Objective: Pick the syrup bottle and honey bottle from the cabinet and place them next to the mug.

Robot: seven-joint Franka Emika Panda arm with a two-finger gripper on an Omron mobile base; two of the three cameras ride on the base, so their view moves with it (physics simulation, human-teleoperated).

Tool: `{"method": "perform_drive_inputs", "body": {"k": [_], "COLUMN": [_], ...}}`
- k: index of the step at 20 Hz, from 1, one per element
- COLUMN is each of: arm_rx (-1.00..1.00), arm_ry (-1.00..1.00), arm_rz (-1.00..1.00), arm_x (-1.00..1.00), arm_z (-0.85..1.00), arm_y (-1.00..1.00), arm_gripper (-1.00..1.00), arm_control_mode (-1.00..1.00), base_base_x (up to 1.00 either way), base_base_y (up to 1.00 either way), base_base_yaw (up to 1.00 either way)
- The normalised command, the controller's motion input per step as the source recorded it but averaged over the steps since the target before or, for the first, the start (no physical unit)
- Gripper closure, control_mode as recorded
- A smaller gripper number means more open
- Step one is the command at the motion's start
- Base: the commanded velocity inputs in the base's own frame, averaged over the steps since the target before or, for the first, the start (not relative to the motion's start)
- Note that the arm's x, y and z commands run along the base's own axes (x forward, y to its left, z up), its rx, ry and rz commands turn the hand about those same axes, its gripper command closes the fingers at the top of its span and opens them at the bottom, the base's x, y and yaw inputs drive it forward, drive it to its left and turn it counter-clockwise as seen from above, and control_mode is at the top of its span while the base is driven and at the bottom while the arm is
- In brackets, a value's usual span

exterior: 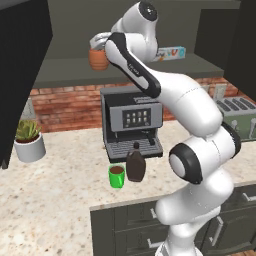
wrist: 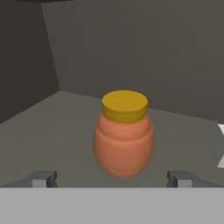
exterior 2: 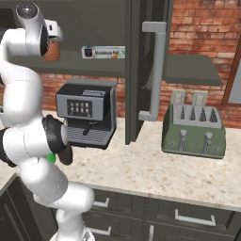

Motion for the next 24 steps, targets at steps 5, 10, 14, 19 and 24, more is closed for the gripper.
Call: {"method": "perform_drive_inputs", "body": {"k": [5,10,14,19,24], "arm_rx": [-0.02,-0.01,0.0,0.0,0.0], "arm_ry": [0.0,0.0,0.03,0.0,0.0], "arm_rz": [-0.01,-0.05,-0.06,-0.04,0.0], "arm_x": [0.15,0.11,0.0,0.1,0.24], "arm_z": [0.0,0.0,0.02,0.0,0.0], "arm_y": [0.2,0.11,0.0,-0.03,-0.12], "arm_gripper": [-1.0,-1.0,-1.0,-1.0,-1.0], "arm_control_mode": [-1.0,-1.0,-1.0,-1.0,-1.0], "base_base_x": [0.0,0.0,0.0,0.0,0.0], "base_base_y": [0.0,0.0,0.0,0.0,0.0], "base_base_yaw": [0.0,0.0,0.0,0.0,0.0]}}
